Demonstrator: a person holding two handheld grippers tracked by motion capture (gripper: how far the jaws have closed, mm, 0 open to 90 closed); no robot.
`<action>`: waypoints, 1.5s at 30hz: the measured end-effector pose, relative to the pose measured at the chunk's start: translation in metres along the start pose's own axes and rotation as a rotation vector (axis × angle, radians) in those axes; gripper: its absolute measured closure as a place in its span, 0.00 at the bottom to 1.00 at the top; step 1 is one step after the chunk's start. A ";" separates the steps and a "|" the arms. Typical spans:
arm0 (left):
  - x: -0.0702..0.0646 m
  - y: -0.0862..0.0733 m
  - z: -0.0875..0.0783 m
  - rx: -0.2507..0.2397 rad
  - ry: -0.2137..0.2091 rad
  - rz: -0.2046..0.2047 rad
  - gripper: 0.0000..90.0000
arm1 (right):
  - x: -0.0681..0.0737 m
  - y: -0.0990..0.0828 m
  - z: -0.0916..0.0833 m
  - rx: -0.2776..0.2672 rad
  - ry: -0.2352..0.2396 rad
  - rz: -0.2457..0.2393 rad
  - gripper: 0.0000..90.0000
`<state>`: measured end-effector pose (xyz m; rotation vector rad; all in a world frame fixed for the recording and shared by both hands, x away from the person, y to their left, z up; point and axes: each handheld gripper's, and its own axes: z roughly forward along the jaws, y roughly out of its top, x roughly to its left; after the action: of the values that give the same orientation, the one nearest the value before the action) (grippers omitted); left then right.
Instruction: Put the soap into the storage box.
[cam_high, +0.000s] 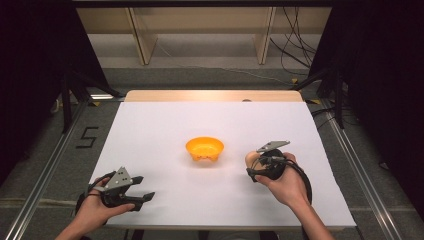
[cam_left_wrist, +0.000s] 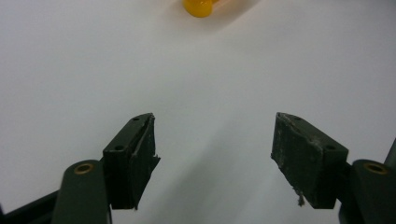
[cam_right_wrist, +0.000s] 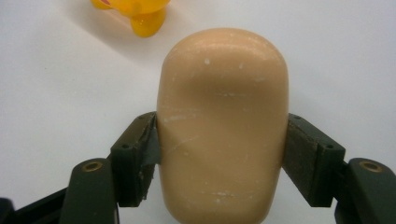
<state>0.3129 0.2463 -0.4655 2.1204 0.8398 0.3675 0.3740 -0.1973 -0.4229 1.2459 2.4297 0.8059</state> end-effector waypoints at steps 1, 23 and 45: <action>0.000 0.000 0.000 0.000 0.000 0.000 0.34 | 0.000 0.000 0.000 0.000 0.000 0.000 0.37; 0.001 0.001 -0.002 -0.005 0.011 0.022 0.34 | 0.003 0.014 0.000 -0.046 -0.022 -0.006 0.37; 0.000 0.000 -0.001 -0.012 0.001 -0.007 0.33 | 0.007 0.029 0.005 -0.053 -0.018 -0.034 0.37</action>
<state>0.3125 0.2473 -0.4651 2.1056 0.8441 0.3693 0.3913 -0.1759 -0.4098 1.1844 2.3922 0.8403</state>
